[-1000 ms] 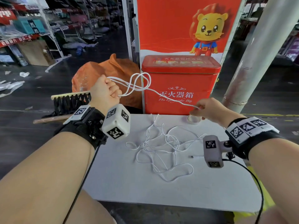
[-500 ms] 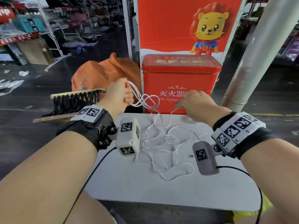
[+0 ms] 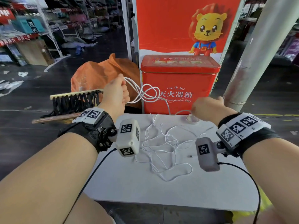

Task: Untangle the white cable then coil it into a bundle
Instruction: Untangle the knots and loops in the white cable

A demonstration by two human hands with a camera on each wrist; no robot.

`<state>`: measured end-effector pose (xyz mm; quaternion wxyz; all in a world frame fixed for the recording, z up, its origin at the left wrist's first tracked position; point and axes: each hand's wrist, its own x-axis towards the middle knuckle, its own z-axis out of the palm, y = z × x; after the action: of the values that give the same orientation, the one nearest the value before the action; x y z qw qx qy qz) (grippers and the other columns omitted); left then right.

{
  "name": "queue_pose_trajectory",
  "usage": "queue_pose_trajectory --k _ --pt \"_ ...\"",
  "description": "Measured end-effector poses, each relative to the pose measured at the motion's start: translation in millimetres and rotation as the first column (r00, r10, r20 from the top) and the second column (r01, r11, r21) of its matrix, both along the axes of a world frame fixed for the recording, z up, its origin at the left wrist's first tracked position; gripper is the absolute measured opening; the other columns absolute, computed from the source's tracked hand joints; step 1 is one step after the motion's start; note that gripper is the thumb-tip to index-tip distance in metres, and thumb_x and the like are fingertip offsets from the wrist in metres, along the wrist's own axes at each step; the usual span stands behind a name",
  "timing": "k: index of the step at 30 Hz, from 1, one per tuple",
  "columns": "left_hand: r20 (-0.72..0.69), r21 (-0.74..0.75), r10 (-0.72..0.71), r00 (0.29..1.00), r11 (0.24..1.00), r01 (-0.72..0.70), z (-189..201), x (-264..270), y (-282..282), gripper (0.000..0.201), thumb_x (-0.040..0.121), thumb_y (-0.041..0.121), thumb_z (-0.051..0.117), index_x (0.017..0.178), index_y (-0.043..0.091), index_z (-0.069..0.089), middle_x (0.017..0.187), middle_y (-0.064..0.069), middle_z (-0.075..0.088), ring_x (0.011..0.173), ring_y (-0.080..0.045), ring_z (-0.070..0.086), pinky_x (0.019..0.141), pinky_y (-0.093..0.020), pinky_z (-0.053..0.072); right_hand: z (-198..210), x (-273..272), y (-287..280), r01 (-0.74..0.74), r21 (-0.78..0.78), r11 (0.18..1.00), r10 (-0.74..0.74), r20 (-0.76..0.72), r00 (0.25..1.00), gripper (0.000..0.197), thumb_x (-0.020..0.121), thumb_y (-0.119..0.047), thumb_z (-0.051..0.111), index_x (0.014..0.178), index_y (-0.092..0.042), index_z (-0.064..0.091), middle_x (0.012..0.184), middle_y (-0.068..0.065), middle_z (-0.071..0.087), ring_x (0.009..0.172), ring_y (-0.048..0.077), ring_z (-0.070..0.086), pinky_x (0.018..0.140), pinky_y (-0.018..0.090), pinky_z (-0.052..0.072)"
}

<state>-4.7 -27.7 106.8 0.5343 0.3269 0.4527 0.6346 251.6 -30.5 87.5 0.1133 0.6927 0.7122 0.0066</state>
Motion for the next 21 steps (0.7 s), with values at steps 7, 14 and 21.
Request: queue_pose_trajectory --k 7,14,21 --pt "-0.068 0.084 -0.216 0.974 0.972 0.221 11.4 13.7 -5.4 0.035 0.1 0.029 0.045 0.066 0.017 0.042 0.046 0.007 0.022 0.037 -0.007 0.016 0.035 -0.02 0.013 -3.4 -10.4 -15.7 -0.236 -0.205 0.95 -0.061 -0.862 0.503 0.063 0.082 0.001 0.055 0.138 -0.026 0.042 0.138 0.0 0.047 0.127 0.019 0.043 0.102 0.034 0.035" --pt "0.013 0.087 -0.206 0.978 0.975 0.204 14.0 15.1 -10.4 0.034 0.1 0.029 0.044 0.068 0.017 0.044 0.045 0.007 0.024 0.037 -0.006 0.018 0.035 -0.019 0.015 -18.8 -40.0 -17.8 -0.261 -0.183 0.948 -0.166 -0.982 0.086 0.006 0.088 -0.005 0.061 0.093 -0.007 0.059 0.091 0.01 0.065 0.086 0.018 0.062 0.089 0.026 0.052" --pt "0.033 0.052 -0.138 0.99 0.989 0.136 4.8 -1.0 -6.5 0.034 0.1 0.027 0.042 0.068 0.018 0.042 0.044 0.008 0.025 0.035 -0.006 0.019 0.032 -0.018 0.016 -10.9 -30.4 -5.9 0.087 -0.032 0.996 -0.016 -0.983 -0.184 0.017 0.096 -0.013 0.051 0.08 -0.01 0.054 0.068 0.006 0.057 0.038 0.008 0.037 0.037 0.018 0.029"
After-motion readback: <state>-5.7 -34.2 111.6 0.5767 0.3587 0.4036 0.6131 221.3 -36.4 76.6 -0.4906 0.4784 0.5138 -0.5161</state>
